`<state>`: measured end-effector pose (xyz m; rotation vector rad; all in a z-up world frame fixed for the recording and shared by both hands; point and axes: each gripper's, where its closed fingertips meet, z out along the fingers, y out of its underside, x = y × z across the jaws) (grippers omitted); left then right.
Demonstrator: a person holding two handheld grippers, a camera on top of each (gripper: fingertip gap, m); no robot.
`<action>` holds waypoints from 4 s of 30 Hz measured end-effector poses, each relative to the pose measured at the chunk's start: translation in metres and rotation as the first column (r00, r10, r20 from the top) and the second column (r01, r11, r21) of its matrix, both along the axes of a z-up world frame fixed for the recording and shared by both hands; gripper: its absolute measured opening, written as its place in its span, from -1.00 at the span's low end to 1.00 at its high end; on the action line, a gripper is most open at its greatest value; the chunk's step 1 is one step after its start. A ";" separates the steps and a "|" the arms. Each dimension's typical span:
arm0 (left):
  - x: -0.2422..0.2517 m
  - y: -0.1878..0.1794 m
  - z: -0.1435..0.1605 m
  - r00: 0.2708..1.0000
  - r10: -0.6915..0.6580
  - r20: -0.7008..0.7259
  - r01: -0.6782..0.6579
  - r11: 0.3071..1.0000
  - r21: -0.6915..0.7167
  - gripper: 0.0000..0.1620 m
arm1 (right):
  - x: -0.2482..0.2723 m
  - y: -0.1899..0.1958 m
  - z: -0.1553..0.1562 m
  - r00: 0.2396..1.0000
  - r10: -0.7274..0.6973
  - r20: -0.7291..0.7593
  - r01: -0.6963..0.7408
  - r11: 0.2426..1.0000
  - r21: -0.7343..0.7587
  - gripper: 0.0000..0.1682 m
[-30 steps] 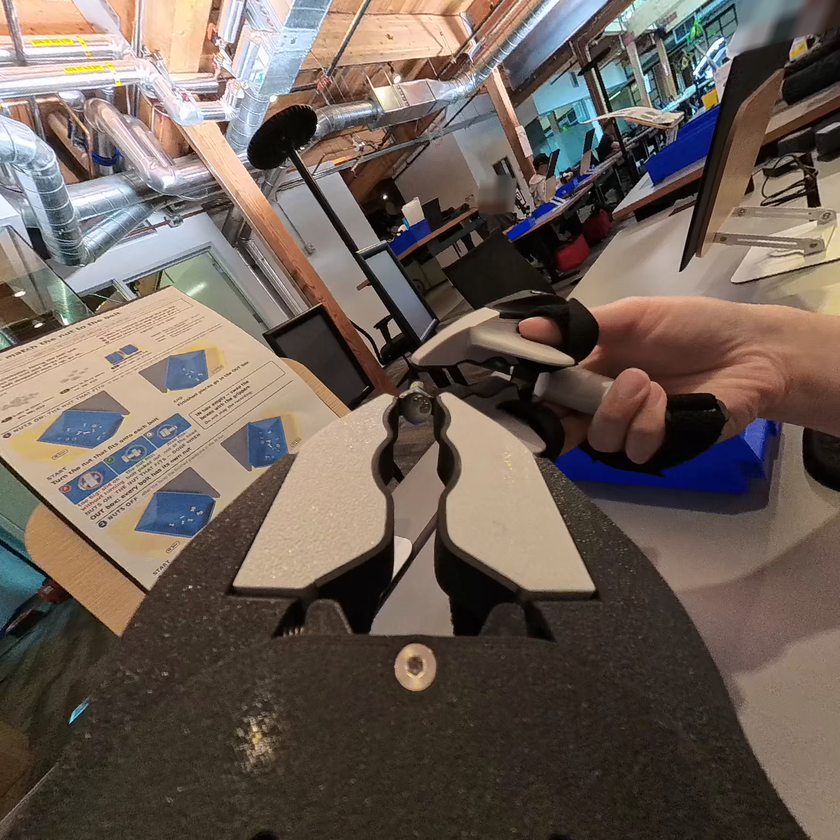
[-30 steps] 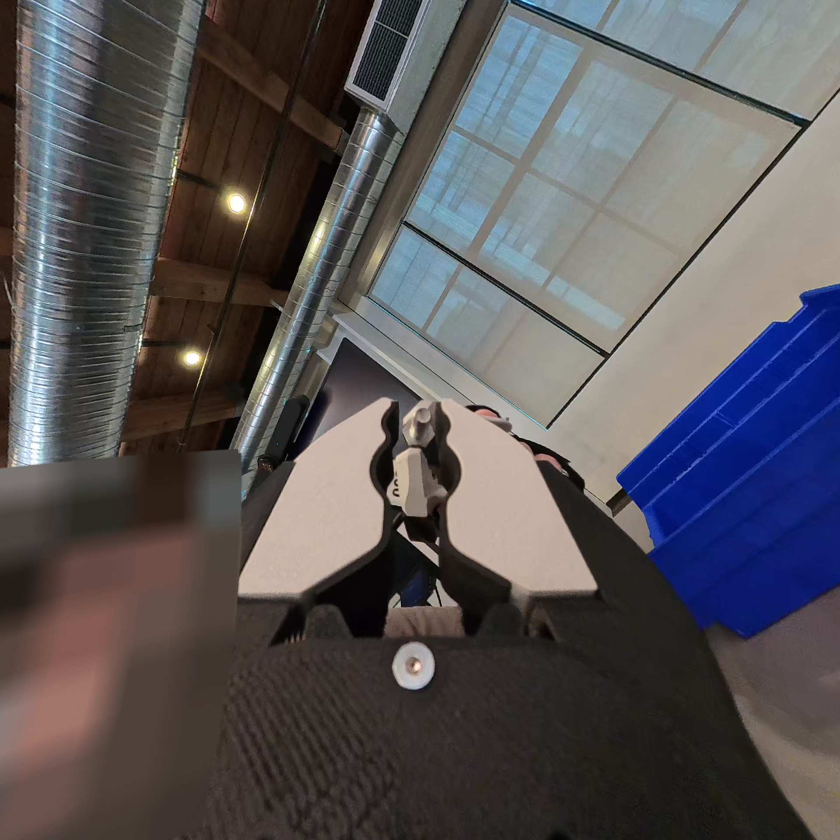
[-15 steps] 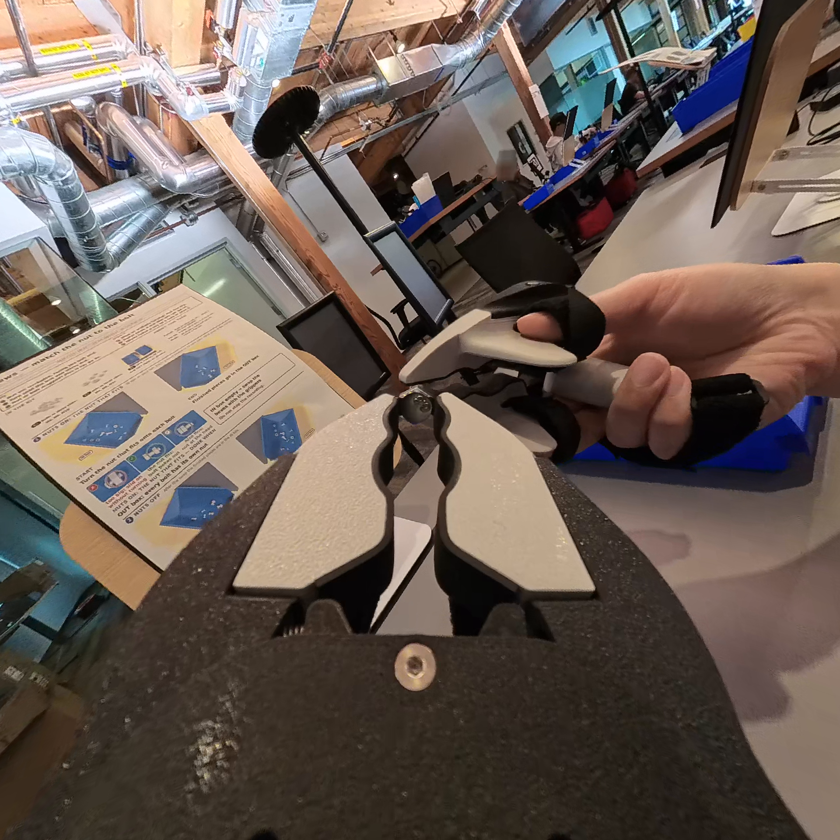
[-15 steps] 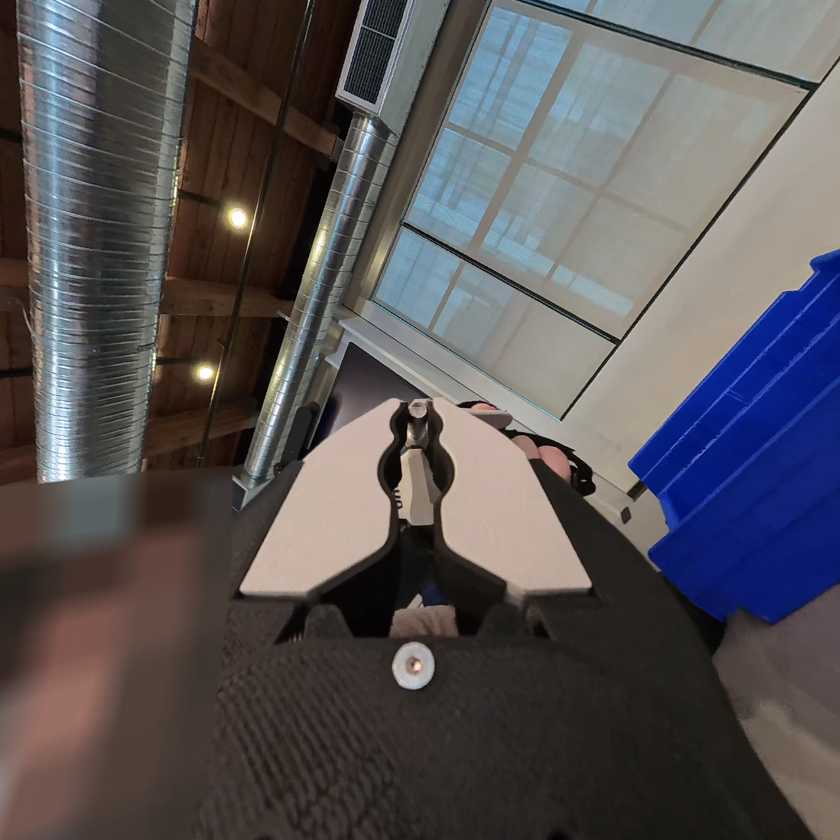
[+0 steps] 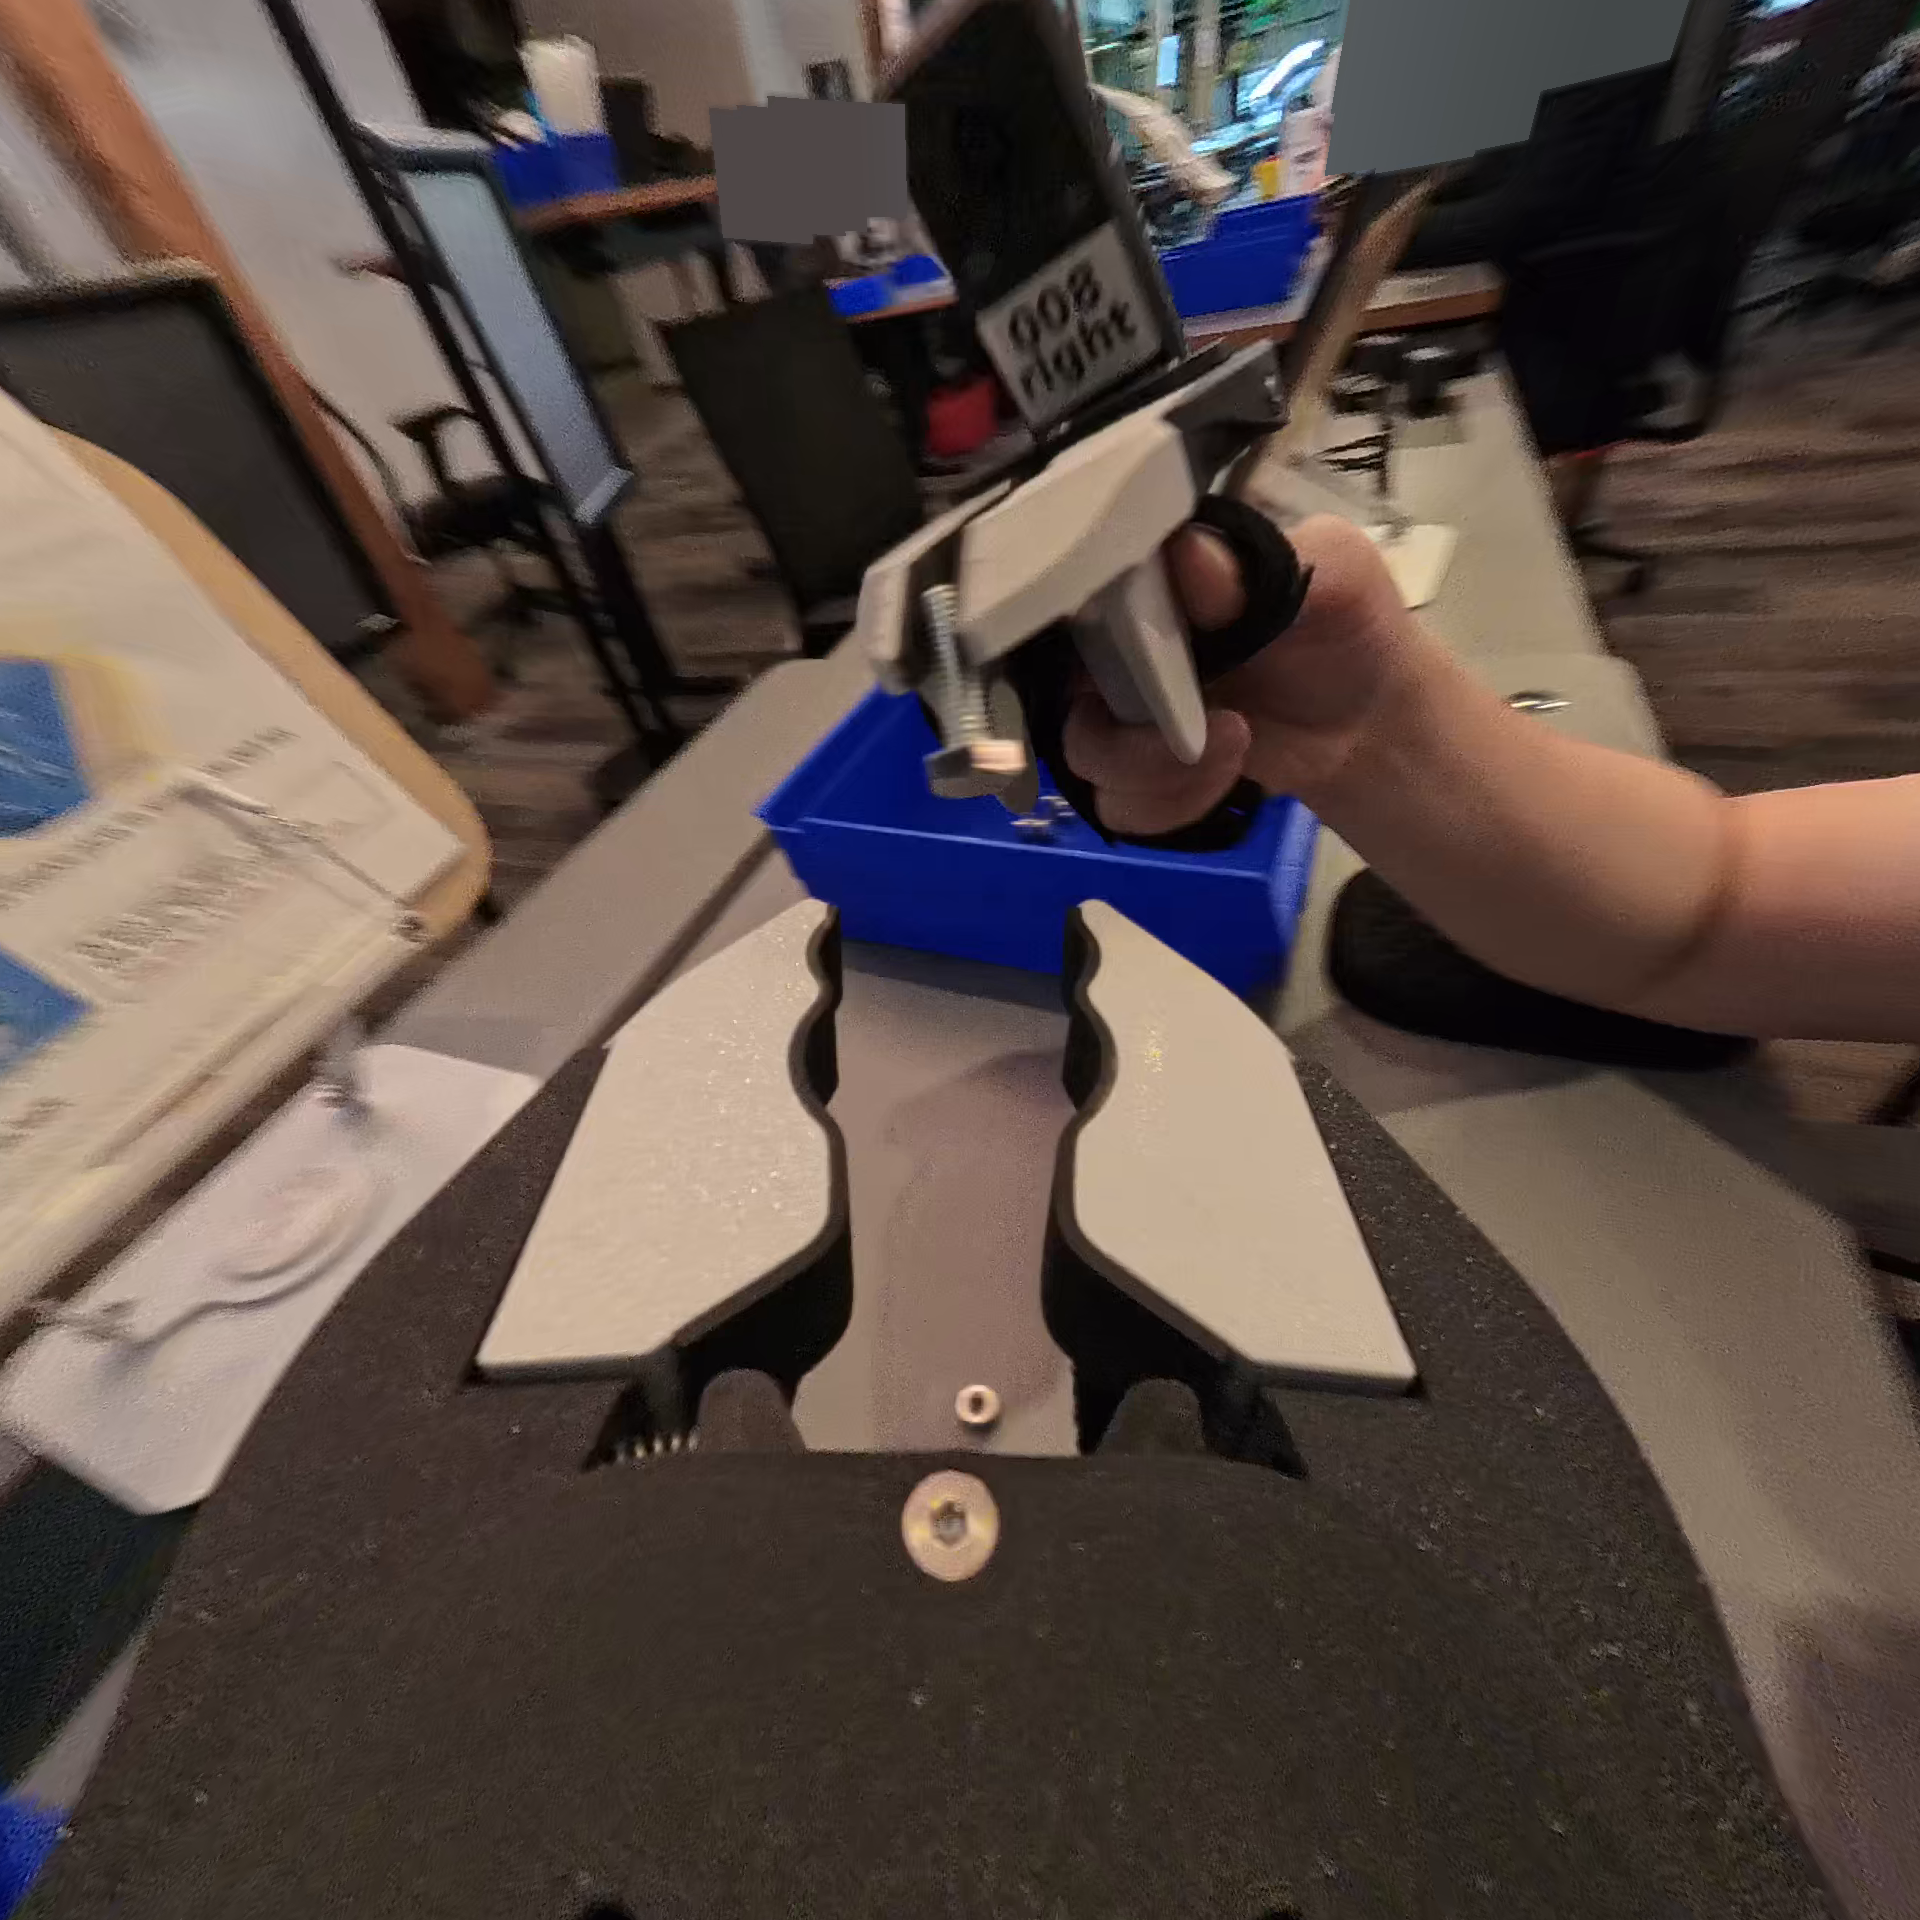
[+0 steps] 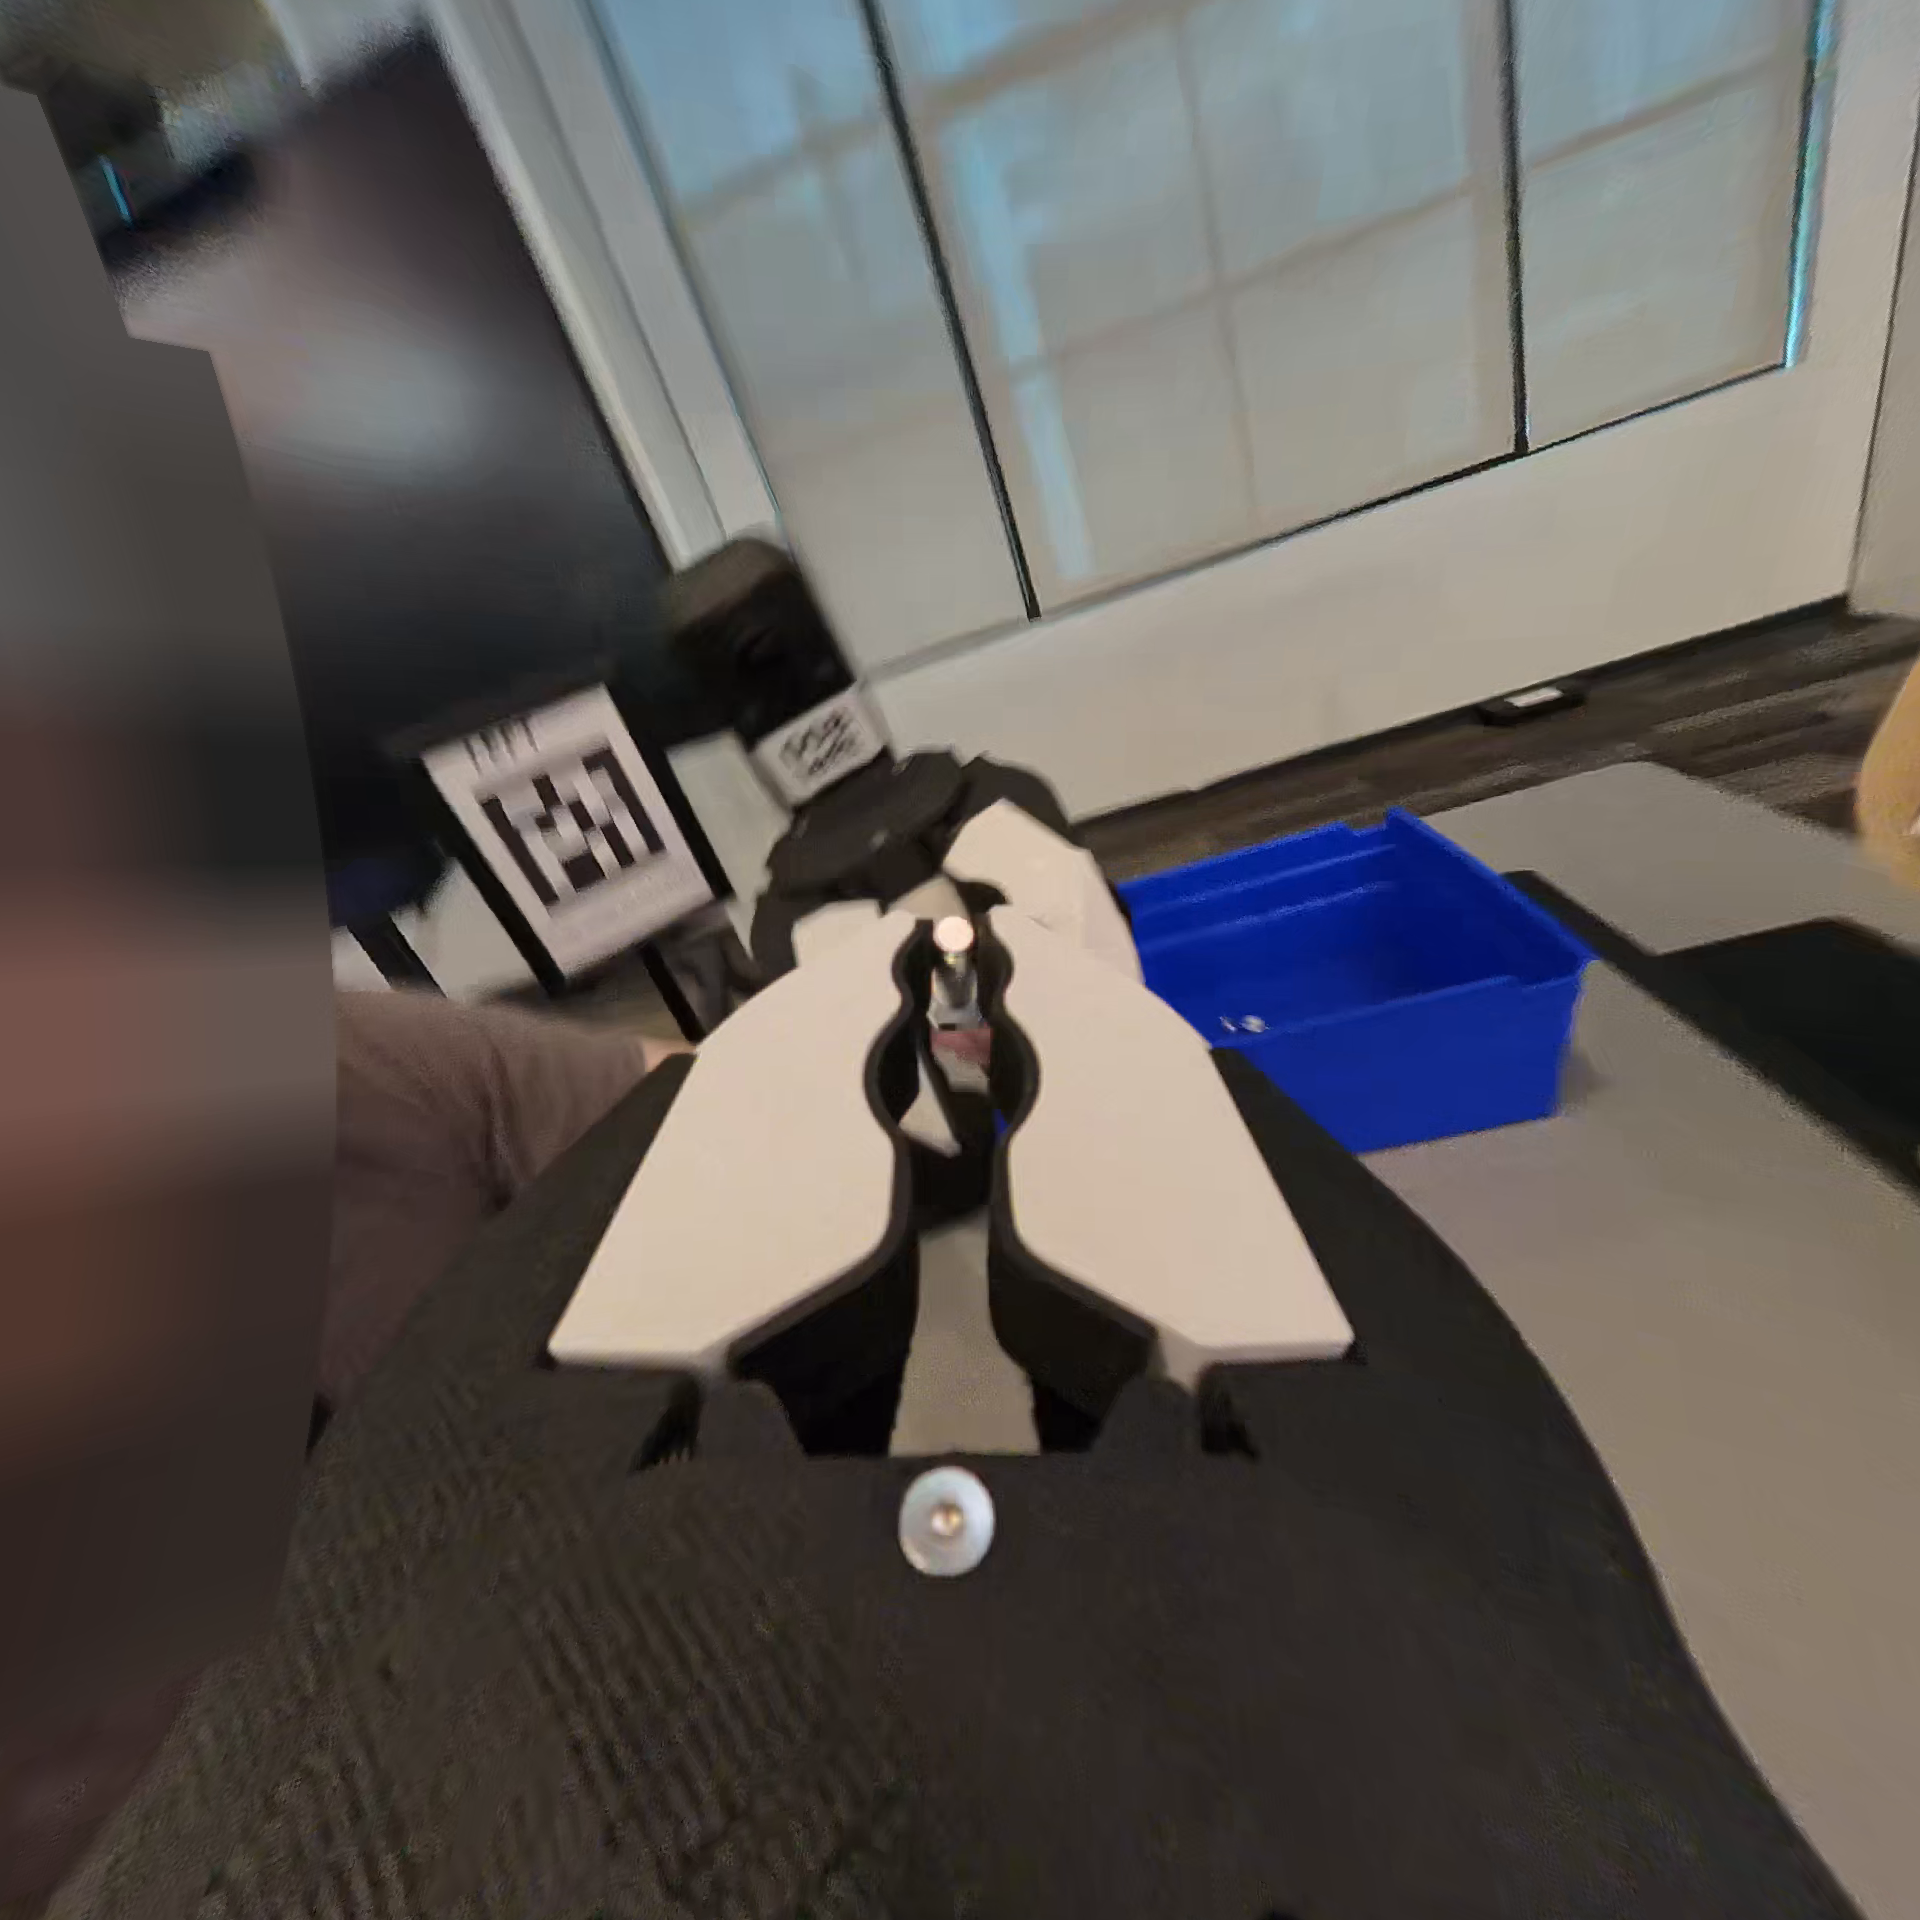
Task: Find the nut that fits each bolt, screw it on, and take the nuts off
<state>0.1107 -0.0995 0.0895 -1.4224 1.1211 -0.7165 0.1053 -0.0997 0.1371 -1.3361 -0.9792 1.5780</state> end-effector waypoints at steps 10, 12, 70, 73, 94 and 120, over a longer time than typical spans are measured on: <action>0.006 -0.023 0.009 0.981 -0.178 0.081 0.179 0.984 -0.012 -0.57 | 0.005 -0.022 -0.012 0.959 -0.135 0.248 0.032 0.924 0.380 -0.90; 0.009 -0.022 0.008 0.987 -0.149 0.062 0.148 0.989 0.022 -0.57 | 0.003 -0.020 -0.015 0.945 -0.177 0.274 0.052 0.911 0.410 -0.90; -0.066 0.024 0.049 0.980 0.157 0.121 -0.178 0.966 0.187 -0.83 | 0.010 0.011 -0.063 0.837 -0.271 0.475 0.024 0.886 0.463 -0.73; -0.104 0.032 0.068 0.955 0.249 0.163 -0.281 0.936 0.212 -0.83 | -0.006 0.022 -0.100 0.791 -0.205 0.576 0.007 0.945 0.326 -0.79; -0.176 0.011 0.105 0.934 0.258 0.247 -0.308 0.933 0.189 -0.83 | -0.027 0.029 -0.280 0.214 -0.193 0.958 -0.496 0.823 0.276 -0.72; -0.158 0.016 0.096 0.953 0.220 0.206 -0.254 0.954 0.156 -0.82 | -0.028 0.032 -0.293 0.174 -0.130 0.976 -0.549 0.810 0.206 -0.80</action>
